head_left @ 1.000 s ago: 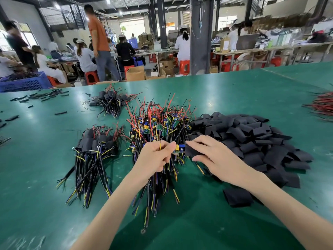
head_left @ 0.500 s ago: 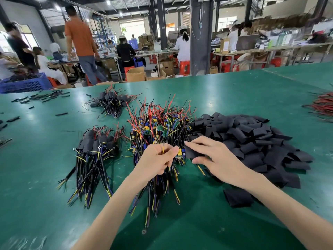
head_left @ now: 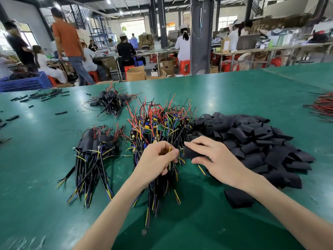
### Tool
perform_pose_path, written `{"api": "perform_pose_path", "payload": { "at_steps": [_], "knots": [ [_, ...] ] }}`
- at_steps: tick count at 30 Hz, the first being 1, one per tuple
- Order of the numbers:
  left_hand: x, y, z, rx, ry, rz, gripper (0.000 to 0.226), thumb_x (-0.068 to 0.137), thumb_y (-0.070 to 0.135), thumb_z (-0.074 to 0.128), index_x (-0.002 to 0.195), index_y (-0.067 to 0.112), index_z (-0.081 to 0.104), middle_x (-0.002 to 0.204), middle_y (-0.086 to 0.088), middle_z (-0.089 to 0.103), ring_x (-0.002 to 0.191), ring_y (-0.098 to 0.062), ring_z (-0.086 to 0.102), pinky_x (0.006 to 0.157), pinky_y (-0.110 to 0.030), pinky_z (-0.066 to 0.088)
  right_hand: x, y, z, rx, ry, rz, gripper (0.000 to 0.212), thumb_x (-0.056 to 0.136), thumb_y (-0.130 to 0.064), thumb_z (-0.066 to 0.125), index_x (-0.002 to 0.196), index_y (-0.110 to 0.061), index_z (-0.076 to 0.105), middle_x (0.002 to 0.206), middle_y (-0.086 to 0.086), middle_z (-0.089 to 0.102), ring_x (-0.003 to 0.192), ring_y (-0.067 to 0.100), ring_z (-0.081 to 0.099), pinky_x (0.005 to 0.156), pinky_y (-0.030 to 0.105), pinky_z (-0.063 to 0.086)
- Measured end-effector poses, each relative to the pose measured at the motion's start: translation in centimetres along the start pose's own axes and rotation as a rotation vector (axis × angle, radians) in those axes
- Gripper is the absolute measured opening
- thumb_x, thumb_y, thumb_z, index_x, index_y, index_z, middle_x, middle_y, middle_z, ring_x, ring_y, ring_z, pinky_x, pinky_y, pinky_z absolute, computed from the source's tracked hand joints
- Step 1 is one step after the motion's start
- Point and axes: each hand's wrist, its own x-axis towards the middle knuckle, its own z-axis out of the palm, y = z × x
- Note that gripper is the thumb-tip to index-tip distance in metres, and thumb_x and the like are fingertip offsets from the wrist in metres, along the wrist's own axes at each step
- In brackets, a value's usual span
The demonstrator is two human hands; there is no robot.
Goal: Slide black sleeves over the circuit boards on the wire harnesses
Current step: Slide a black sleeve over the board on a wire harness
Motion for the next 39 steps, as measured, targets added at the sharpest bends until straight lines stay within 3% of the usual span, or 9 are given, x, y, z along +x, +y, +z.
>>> {"api": "perform_pose_path", "payload": {
  "at_steps": [9, 13, 19, 21, 23, 27, 31, 36, 39],
  "knots": [
    [0.1, -0.3, 0.3, 0.005, -0.005, -0.005, 0.019, 0.092, 0.014, 0.06, 0.073, 0.015, 0.061, 0.06, 0.002, 0.063, 0.042, -0.012, 0.035, 0.041, -0.022, 0.032, 0.1, -0.1, 0.1, -0.019, -0.043, -0.03, 0.045, 0.084, -0.007, 0.066, 0.128, -0.006, 0.057, 0.115, 0.003, 0.058, 0.093, 0.005, 0.046, 0.088, 0.01, 0.031],
    [0.1, 0.2, -0.1, 0.033, 0.049, 0.036, 0.017, 0.091, 0.012, 0.06, 0.074, 0.012, 0.06, 0.06, 0.003, 0.063, 0.042, -0.013, 0.039, 0.042, -0.022, 0.034, 0.0, -0.3, 0.0, -0.048, 0.005, -0.021, 0.056, 0.085, -0.019, 0.066, 0.137, -0.011, 0.047, 0.134, 0.002, 0.048, 0.121, 0.013, 0.041, 0.106, 0.019, 0.025],
    [0.7, 1.2, -5.4, -0.053, 0.677, 0.154, 0.015, 0.091, 0.008, 0.057, 0.078, 0.013, 0.061, 0.053, 0.005, 0.057, 0.038, -0.01, 0.047, 0.042, -0.023, 0.04, 0.4, 1.5, -1.3, -0.319, 0.276, 0.186, 0.055, 0.087, -0.014, 0.063, 0.137, -0.005, 0.043, 0.137, 0.012, 0.045, 0.126, 0.029, 0.038, 0.108, 0.038, 0.026],
    [0.8, 0.3, -7.9, 0.156, 0.931, 0.072, 0.008, 0.091, 0.014, 0.056, 0.088, 0.01, 0.062, 0.066, -0.001, 0.064, 0.049, -0.017, 0.061, 0.054, -0.034, 0.049, 0.2, 2.3, -1.5, -0.407, 0.243, 0.337, 0.053, 0.087, -0.012, 0.06, 0.137, -0.005, 0.042, 0.134, 0.014, 0.044, 0.123, 0.032, 0.038, 0.103, 0.041, 0.03],
    [0.6, -1.0, -9.9, 0.506, 1.081, -0.094, 0.015, 0.091, 0.019, 0.053, 0.092, 0.008, 0.062, 0.085, -0.015, 0.067, 0.082, -0.034, 0.063, 0.074, -0.041, 0.048, -0.1, 2.9, -1.6, -0.488, 0.158, 0.491, 0.05, 0.089, -0.017, 0.056, 0.136, -0.009, 0.041, 0.134, 0.012, 0.04, 0.122, 0.032, 0.036, 0.099, 0.043, 0.033],
    [0.0, -2.9, -11.7, 0.895, 1.012, -0.349, 0.019, 0.085, 0.014, 0.053, 0.092, 0.003, 0.066, 0.09, -0.027, 0.064, 0.097, -0.041, 0.047, 0.079, -0.04, 0.037, -0.5, 3.4, -1.6, -0.61, -0.034, 0.673, 0.043, 0.091, -0.024, 0.052, 0.132, -0.014, 0.041, 0.128, 0.01, 0.039, 0.119, 0.031, 0.037, 0.093, 0.041, 0.037],
    [-0.1, -3.0, -11.4, 0.927, 0.983, -0.454, 0.026, 0.082, 0.01, 0.054, 0.101, -0.008, 0.057, 0.106, -0.033, 0.057, 0.106, -0.044, 0.045, 0.087, -0.043, 0.033, -0.7, 4.1, -1.2, -0.604, -0.242, 0.684, 0.042, 0.093, -0.026, 0.049, 0.134, -0.02, 0.04, 0.127, 0.009, 0.043, 0.118, 0.031, 0.04, 0.093, 0.041, 0.038],
    [0.7, -0.1, -8.5, 0.973, 1.099, -0.184, 0.044, 0.071, 0.008, 0.06, 0.113, -0.002, 0.05, 0.115, -0.029, 0.048, 0.111, -0.04, 0.04, 0.088, -0.048, 0.03, -0.7, 5.0, -0.6, -0.625, -0.247, 0.625, 0.036, 0.095, -0.028, 0.049, 0.131, -0.025, 0.044, 0.121, 0.005, 0.05, 0.115, 0.028, 0.044, 0.09, 0.04, 0.038],
    [3.3, 1.8, -5.4, 0.956, 0.885, 0.101, 0.033, 0.079, 0.016, 0.058, 0.112, 0.014, 0.059, 0.113, -0.011, 0.057, 0.11, -0.031, 0.045, 0.091, -0.043, 0.032, -0.6, 5.5, -0.2, -0.621, -0.18, 0.61, 0.038, 0.095, -0.039, 0.046, 0.131, -0.028, 0.042, 0.122, 0.003, 0.045, 0.114, 0.026, 0.044, 0.089, 0.04, 0.037]
  ]
}}
